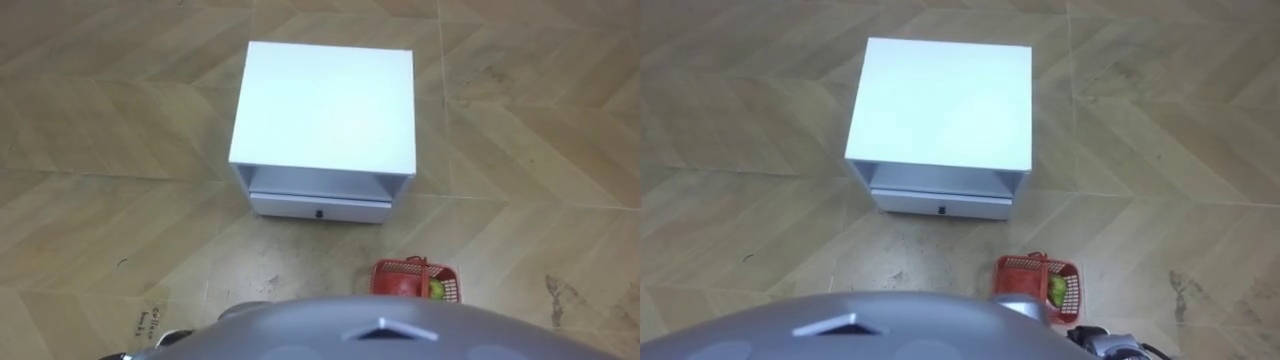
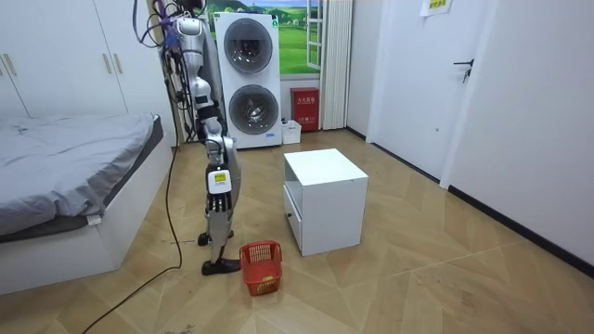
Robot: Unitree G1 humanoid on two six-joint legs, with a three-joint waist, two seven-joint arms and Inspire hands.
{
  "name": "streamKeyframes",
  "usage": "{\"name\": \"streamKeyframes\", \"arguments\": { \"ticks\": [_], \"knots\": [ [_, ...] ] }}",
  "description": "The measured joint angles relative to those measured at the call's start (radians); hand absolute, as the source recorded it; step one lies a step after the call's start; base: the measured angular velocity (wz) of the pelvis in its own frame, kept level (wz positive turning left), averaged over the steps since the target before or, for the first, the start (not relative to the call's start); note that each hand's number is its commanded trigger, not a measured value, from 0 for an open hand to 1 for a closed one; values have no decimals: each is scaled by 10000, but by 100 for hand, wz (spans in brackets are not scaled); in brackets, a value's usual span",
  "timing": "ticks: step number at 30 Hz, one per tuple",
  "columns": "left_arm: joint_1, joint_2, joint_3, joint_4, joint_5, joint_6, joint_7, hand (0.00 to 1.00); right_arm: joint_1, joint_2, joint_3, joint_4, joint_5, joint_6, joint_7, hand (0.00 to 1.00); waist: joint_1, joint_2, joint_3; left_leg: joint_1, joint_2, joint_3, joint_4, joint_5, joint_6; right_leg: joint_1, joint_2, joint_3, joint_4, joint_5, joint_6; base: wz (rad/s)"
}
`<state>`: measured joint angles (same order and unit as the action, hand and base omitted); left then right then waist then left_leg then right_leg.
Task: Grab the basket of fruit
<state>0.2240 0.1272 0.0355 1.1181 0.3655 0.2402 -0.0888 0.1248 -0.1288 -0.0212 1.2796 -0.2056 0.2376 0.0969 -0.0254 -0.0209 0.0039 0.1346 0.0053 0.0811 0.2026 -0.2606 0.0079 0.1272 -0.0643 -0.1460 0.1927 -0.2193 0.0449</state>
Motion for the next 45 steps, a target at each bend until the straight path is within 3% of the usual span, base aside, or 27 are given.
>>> {"name": "streamKeyframes", "arguments": {
  "ticks": [6,8,10,12,13,14,16,17,19,21,22,24,25,26,27,28,29,30,32,34,38,39,41,45],
  "knots": [
    [-222,21,38,-2,-3,-149,15,0,-103,-30,-285,-62,62,4,-311,0,-63,81,39,-627,-103,147,751,-67,115,-945,-339,-210,1658,-146,63,7],
    [-332,36,68,46,-4,-269,32,0,-160,-168,-395,-107,205,3,-354,0,-25,124,46,-789,-215,427,1066,-71,158,-1363,-578,-218,2260,-144,67,-10],
    [-404,39,403,121,-3,-341,47,0,-222,-270,-408,-177,201,-21,-468,0,-12,184,23,-1110,-269,637,1273,-206,525,-1763,-668,-171,2380,-125,90,-21],
    [-575,86,720,258,-9,-464,137,0,-369,-290,-419,-448,200,31,-551,0,32,347,-44,-1700,-176,991,1397,-264,714,-2180,-739,-155,2429,-52,216,-12],
    [-663,140,904,273,5,-523,212,0,-349,-262,-524,-650,254,36,-599,0,-65,262,51,-2069,-176,1382,1642,-300,885,-2620,-1107,-436,3611,-303,152,31],
    [-683,205,999,221,45,-569,250,0,-226,-253,-679,-673,466,44,-683,0,-115,147,52,-2324,-258,1680,1895,-386,1031,-2877,-1480,-590,5398,-476,172,45],
    [-670,313,1009,216,-13,-624,399,0,-336,-278,-705,-662,791,40,-922,0,188,-109,43,-2627,-450,1912,2154,-479,1186,-2919,-1791,-170,7687,-413,120,9],
    [-754,333,1017,234,-37,-588,429,0,-575,-346,-601,-691,886,-17,-1102,0,304,-165,15,-3036,-431,1994,2481,-518,1243,-2768,-1804,22,8458,-152,3,-19],
    [-847,350,997,208,-188,-613,585,0,-1026,-464,-566,-714,1236,-262,-1348,0,377,-188,-15,-3957,-289,1963,3083,-528,1283,-2494,-1819,11,8781,299,-44,-3],
    [-1134,434,999,222,-299,-653,731,0,-1548,-498,-262,-703,1401,-428,-1499,0,364,-210,-32,-5035,-33,1910,3783,-497,1307,-2258,-1807,-20,8550,644,71,5],
    [-1361,529,991,240,-359,-718,840,0,-1921,-472,-163,-705,1605,-568,-1501,0,345,-213,-32,-5845,175,1846,4323,-487,1300,-2045,-1796,-48,7999,829,230,0],
    [-1771,693,972,405,-571,-881,1103,0,-2566,-344,53,-689,1976,-912,-1516,0,356,-295,-10,-7090,465,1750,5331,-484,1292,-1763,-1824,-86,6623,965,259,3],
    [-2191,795,865,510,-834,-960,1340,0,-2970,-256,91,-633,2259,-1117,-1563,0,304,-368,22,-8019,539,1511,6159,-486,1280,-1619,-1757,-93,5931,-76,711,16],
    [-2632,798,774,722,-1027,-1079,1502,0,-3341,-215,87,-619,2476,-1285,-1680,0,293,-425,82,-8778,508,1111,6895,-441,1202,-1718,-1589,-119,5908,-1258,671,22],
    [-2808,796,743,878,-1103,-1194,1523,0,-3425,-202,76,-621,2550,-1340,-1735,0,296,-446,101,-9127,506,911,7208,-418,1162,-1807,-1499,-139,5976,-1688,602,22],
    [-3127,822,592,1021,-1238,-1318,1546,0,-3545,-173,80,-649,2793,-1400,-1869,0,337,-439,96,-9736,490,556,7772,-425,1146,-2050,-1377,-155,6327,-2400,617,17],
    [-3215,864,387,1183,-1404,-1424,1681,0,-3706,-165,66,-675,2995,-1383,-2017,0,366,-509,111,-10213,363,348,8255,-556,933,-2410,-1417,-58,7064,-3064,631,18],
    [-3257,896,232,1274,-1452,-1485,1745,0,-3798,-172,26,-723,3095,-1377,-2118,0,347,-558,153,-10482,291,286,8511,-638,911,-2660,-1485,7,7601,-3358,642,24],
    [-3266,901,-220,1537,-1602,-1601,1941,0,-3805,-409,-41,-1057,3222,-1397,-2566,0,297,-647,155,-11427,119,290,10029,-1230,1110,-3608,-1882,126,10072,-4042,613,32],
    [-3118,938,-408,1603,-1694,-1676,2140,0,-3804,-579,-306,-1466,3196,-1422,-2820,0,298,-687,148,-11985,-58,423,11209,-1813,1238,-4175,-2203,403,12065,-4126,643,33],
    [-2793,1027,-481,1808,-2090,-2024,2585,0,-3866,-775,-1154,-2275,3227,-1928,-3275,0,179,-860,185,-12899,-721,1020,13283,-2649,1731,-4912,-3077,1009,15288,-4140,660,42],
    [-2727,1041,-482,1806,-2185,-2072,2659,0,-3868,-774,-1216,-2410,3223,-1960,-3296,0,181,-905,207,-12976,-779,1109,13530,-2748,1780,-4956,-3189,1120,15632,-4140,660,34],
    [-2625,1125,-551,2006,-2613,-2219,2877,0,-3872,-711,-1288,-2916,3218,-2035,-3439,0,-45,-991,225,-13310,-1156,1347,14300,-3002,1962,-4902,-3376,1373,16632,-4140,658,44],
    [-2606,1134,-938,2271,-2954,-2577,3150,0,-3902,-718,-1300,-3084,3225,-2271,-3492,0,-157,-1154,270,-13576,-1420,1604,15100,-3277,2103,-4734,-3368,1754,17601,-4140,660,28]
  ]
}}
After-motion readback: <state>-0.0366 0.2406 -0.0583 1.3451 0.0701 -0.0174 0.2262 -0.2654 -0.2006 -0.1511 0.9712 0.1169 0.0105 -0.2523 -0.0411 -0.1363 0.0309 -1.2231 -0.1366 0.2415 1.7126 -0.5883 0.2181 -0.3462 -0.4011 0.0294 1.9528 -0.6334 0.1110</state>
